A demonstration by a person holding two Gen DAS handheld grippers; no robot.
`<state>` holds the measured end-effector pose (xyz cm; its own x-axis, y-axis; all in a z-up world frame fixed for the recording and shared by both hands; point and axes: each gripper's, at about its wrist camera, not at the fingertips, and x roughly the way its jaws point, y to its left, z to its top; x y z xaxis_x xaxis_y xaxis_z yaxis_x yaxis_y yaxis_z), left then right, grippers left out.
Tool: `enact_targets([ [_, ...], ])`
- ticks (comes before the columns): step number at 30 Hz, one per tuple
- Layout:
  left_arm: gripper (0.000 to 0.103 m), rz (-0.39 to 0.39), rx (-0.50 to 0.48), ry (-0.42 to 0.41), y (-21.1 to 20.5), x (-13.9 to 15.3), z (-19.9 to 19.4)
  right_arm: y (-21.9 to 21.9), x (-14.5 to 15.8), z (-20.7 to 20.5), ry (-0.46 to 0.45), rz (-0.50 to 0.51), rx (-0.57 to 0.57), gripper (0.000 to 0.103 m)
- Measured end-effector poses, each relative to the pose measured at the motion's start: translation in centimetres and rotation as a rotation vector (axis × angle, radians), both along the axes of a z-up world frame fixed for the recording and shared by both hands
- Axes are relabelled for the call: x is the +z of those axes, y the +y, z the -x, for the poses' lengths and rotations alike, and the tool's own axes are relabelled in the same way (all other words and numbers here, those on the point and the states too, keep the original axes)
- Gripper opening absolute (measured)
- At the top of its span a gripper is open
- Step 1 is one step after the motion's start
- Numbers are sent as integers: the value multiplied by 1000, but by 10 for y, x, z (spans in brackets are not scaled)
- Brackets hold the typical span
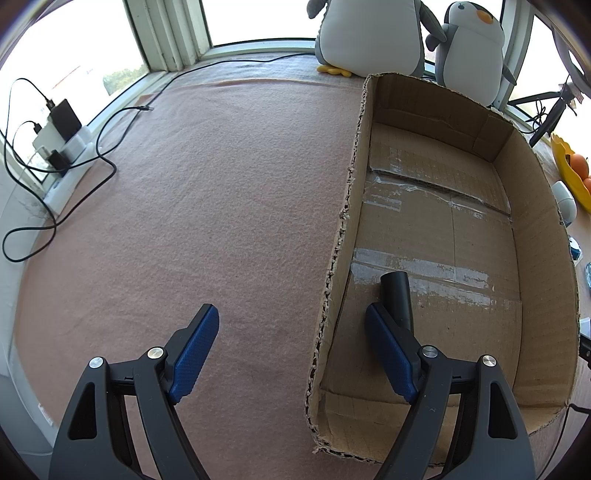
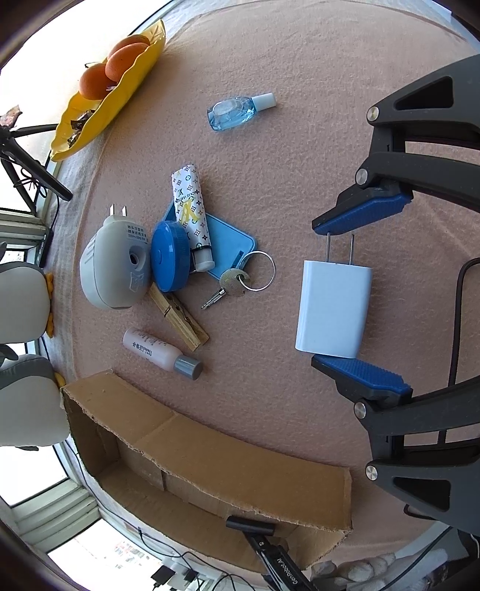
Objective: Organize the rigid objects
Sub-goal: 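Carry the white charger into the cardboard box and release it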
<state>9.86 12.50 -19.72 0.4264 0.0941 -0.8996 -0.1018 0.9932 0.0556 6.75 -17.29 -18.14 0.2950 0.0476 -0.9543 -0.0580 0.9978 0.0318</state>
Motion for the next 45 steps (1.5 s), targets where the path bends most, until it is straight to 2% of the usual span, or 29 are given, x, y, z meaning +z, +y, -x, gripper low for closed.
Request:
enact_targets([
  [13, 83, 0, 0, 0, 0, 0, 0, 35, 56, -13, -118, -47, 89, 61],
  [22, 83, 1, 1, 0, 0, 0, 0, 77, 74, -38, -165, -72, 166, 61],
  [31, 83, 4, 2, 1, 0, 1, -2, 119, 75, -62, -170, -81, 239, 61],
  [45, 83, 4, 2, 0, 0, 0, -3, 159, 56, -86, -152, -76, 289, 61],
])
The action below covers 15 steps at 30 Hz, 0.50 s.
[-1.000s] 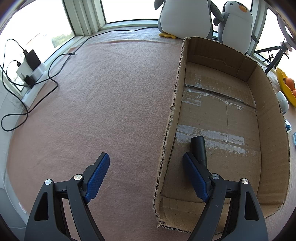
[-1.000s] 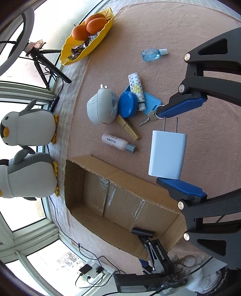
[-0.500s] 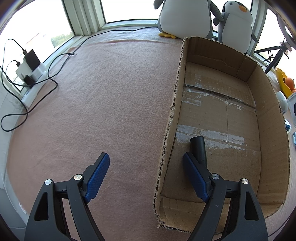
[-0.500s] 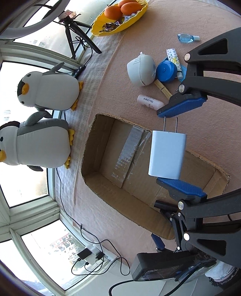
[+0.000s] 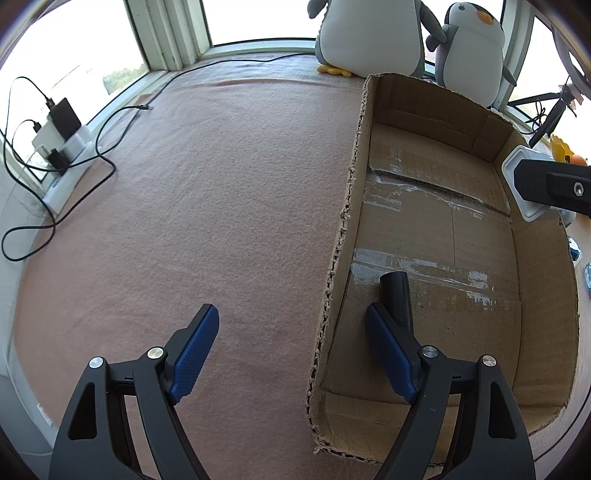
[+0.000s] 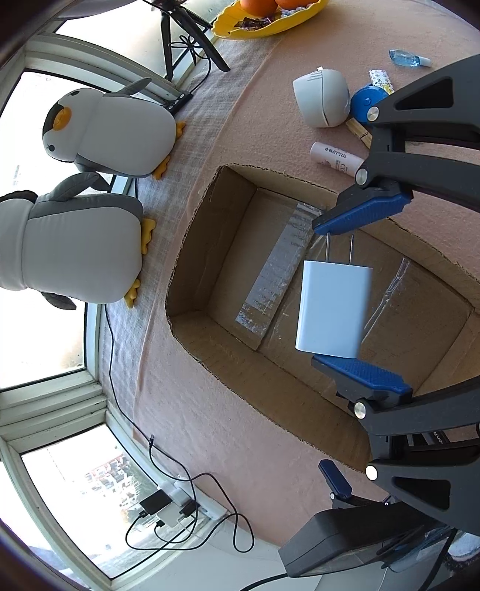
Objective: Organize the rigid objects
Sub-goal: 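Carry the white charger into the cardboard box and release it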
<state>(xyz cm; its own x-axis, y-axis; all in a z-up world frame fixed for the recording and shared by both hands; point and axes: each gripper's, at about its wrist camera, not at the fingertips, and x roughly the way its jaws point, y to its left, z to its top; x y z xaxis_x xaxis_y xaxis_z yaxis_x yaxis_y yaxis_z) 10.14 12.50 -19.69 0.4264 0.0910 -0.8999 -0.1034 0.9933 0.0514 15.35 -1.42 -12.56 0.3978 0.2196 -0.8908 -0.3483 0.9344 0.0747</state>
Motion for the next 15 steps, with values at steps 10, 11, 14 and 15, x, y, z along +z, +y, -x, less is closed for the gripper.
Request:
enact_targets([
  [10, 83, -1, 1, 0, 0, 0, 0, 10, -18, -11, 22, 21, 6, 61],
  [11, 83, -1, 1, 0, 0, 0, 0, 10, -19, -11, 26, 17, 8, 61],
  [14, 83, -3, 2, -1, 0, 0, 1, 10, -20, -12, 33, 12, 10, 62],
  [15, 83, -4, 2, -1, 0, 0, 0, 11, -20, -12, 32, 12, 10, 62],
])
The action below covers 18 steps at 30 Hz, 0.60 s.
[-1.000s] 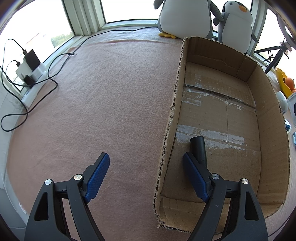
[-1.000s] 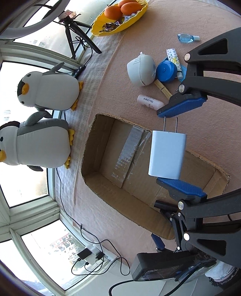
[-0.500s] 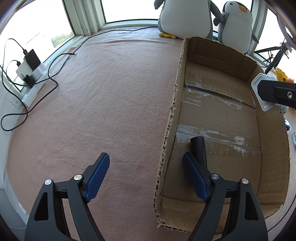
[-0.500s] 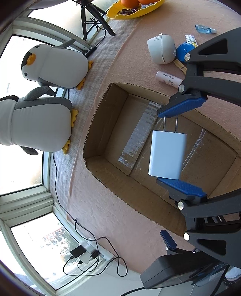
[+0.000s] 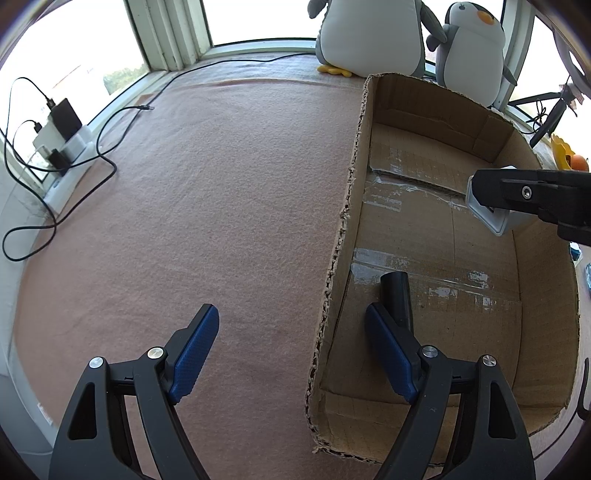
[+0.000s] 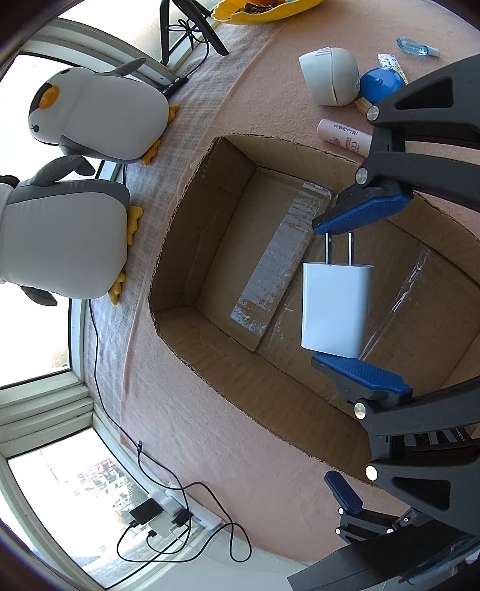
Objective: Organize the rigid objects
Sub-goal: 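Carry the white charger into the cardboard box and release it, then move the right tool to the blue sanitizer bottle and grasp it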
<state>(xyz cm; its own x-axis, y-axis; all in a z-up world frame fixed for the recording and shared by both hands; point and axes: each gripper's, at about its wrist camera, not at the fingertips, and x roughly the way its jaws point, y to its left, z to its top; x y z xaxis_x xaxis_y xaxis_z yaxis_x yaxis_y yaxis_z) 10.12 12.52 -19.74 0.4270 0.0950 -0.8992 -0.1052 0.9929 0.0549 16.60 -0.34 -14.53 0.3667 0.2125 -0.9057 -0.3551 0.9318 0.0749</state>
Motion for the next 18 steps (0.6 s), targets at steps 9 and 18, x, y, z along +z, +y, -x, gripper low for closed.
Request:
enact_targets([
  [9, 83, -3, -1, 0, 0, 0, 1, 1, 0, 0, -4, 9, 8, 65],
  [18, 83, -9, -1, -1, -1, 1, 2, -11, 12, 2, -10, -42, -16, 66],
])
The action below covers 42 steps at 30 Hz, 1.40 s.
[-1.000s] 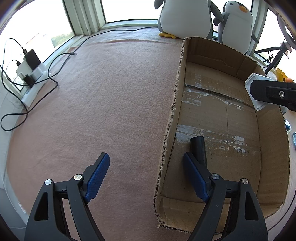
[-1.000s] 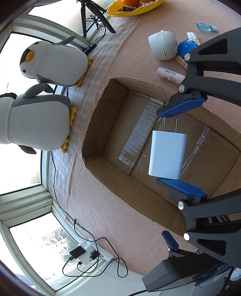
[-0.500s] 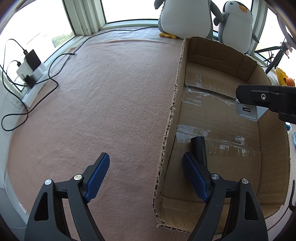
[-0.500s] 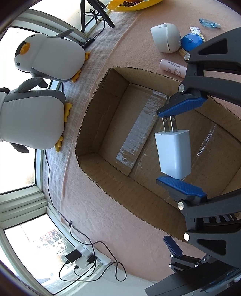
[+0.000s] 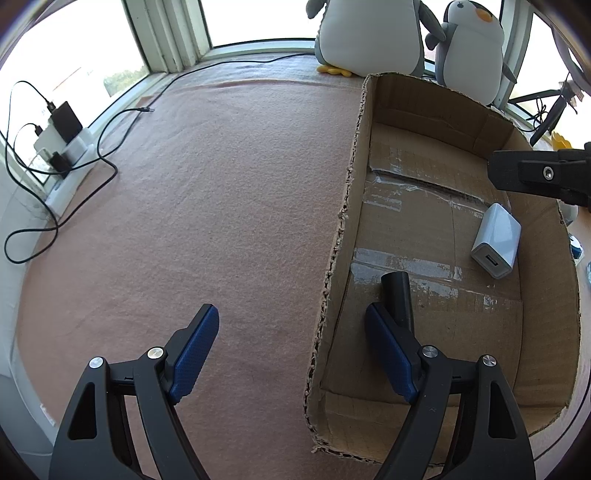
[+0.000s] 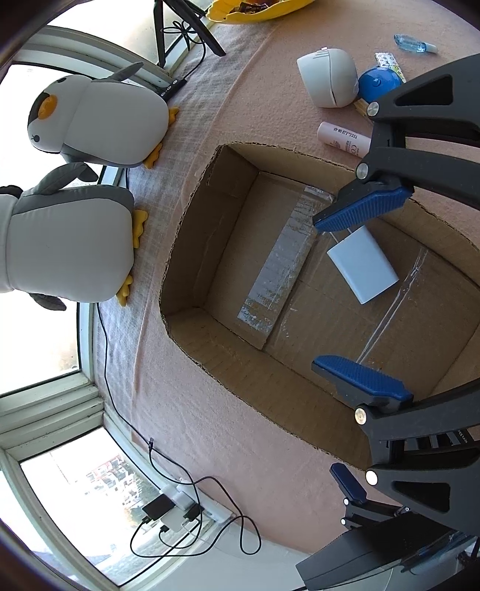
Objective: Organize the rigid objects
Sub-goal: 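Move the right tool to the blue sanitizer bottle and grasp it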
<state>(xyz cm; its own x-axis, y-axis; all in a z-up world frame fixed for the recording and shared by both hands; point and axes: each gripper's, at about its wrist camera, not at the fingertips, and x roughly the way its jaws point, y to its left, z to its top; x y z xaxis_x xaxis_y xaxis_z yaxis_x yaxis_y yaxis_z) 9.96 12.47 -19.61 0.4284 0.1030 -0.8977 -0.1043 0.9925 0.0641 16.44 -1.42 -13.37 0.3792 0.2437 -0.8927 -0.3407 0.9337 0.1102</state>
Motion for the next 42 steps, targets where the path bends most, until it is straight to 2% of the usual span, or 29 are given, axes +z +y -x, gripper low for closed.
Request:
enact_targets([
  [11, 83, -11, -3, -2, -3, 0, 1, -34, 28, 18, -51, -32, -36, 66],
  [25, 83, -12, -4, -2, -3, 0, 1, -142, 60, 41, -117, -39, -201, 66],
  [35, 83, -14, -5, -2, -3, 0, 1, -235, 41, 53, -101, 26, -361, 66],
  [42, 83, -16, -5, -1, -3, 0, 1, -283, 17, 47, -37, 67, -444, 66],
])
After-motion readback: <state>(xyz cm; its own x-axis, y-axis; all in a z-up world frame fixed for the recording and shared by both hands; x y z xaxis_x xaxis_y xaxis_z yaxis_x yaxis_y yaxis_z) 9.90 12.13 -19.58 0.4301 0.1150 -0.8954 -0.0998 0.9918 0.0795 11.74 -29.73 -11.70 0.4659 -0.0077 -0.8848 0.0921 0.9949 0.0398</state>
